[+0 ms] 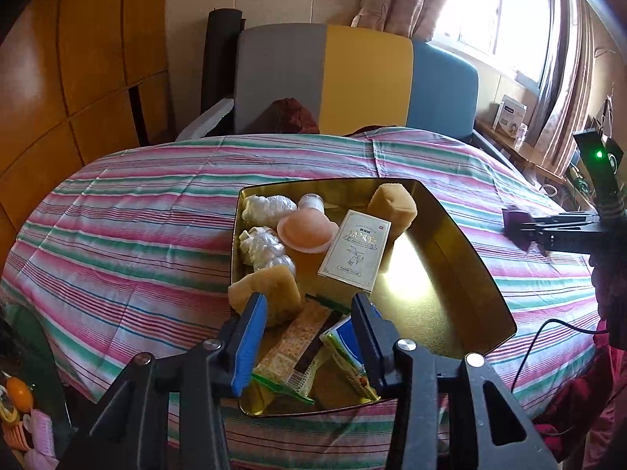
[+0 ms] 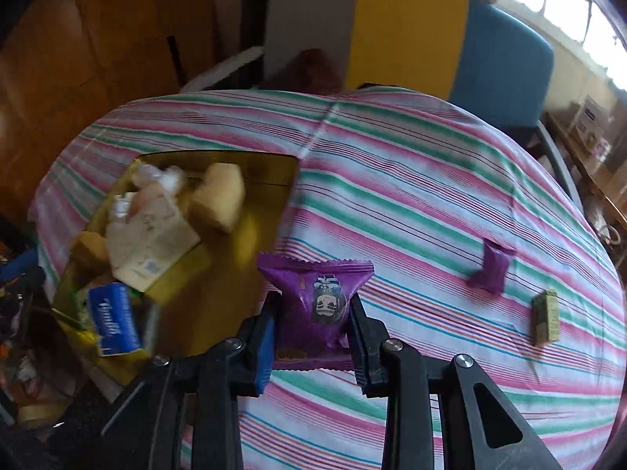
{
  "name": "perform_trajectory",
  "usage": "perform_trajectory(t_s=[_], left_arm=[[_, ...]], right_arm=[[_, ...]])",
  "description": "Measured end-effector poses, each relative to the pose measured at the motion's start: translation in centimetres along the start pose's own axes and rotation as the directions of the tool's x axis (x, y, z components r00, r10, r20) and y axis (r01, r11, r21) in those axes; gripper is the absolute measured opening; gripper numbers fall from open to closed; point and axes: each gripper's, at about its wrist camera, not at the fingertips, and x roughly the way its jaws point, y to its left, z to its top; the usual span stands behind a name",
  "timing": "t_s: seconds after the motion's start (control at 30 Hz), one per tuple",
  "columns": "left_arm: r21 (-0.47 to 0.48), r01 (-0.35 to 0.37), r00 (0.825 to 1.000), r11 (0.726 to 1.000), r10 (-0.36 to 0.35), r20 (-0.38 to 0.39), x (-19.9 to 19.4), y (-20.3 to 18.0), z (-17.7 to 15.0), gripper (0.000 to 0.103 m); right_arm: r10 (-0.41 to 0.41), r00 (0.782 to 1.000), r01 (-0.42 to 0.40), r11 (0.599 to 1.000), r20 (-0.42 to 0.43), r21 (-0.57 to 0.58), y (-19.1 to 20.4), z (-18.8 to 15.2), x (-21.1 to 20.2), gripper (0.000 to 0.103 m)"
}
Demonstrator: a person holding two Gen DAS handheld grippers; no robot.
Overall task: Organize objects
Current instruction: 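Carry the purple sweet into the gold tray and open the right tool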
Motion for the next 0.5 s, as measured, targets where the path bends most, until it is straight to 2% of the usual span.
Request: perform_trajectory(t_s=[0.13, 0.3, 0.5], left_arm=[[-0.034, 0.004, 1.000, 0.999, -0.004, -0.006, 0.0, 1.3, -0.4, 0.045], [-0.079, 0.003, 1.000, 0.997, -0.004, -0.014, 0.0, 3.1, -0.9, 0.045], [-0.100, 0.013, 1.000, 0.995, -0.016, -0.025, 0.4, 3.8, -1.1, 0.045]], right_arm=[[0.078, 0.996, -0.081, 0.994, -0.042, -0.071, 5.1, 1.3, 1.3, 0.033], [0.059, 0.990, -0.075, 0.989, -0.127, -0.124, 8.4, 2.3, 4.8, 0.033], [0.039, 0.982, -0.066, 0.988, -0.186, -0.142, 9.8, 3.3, 8.0, 0.033]])
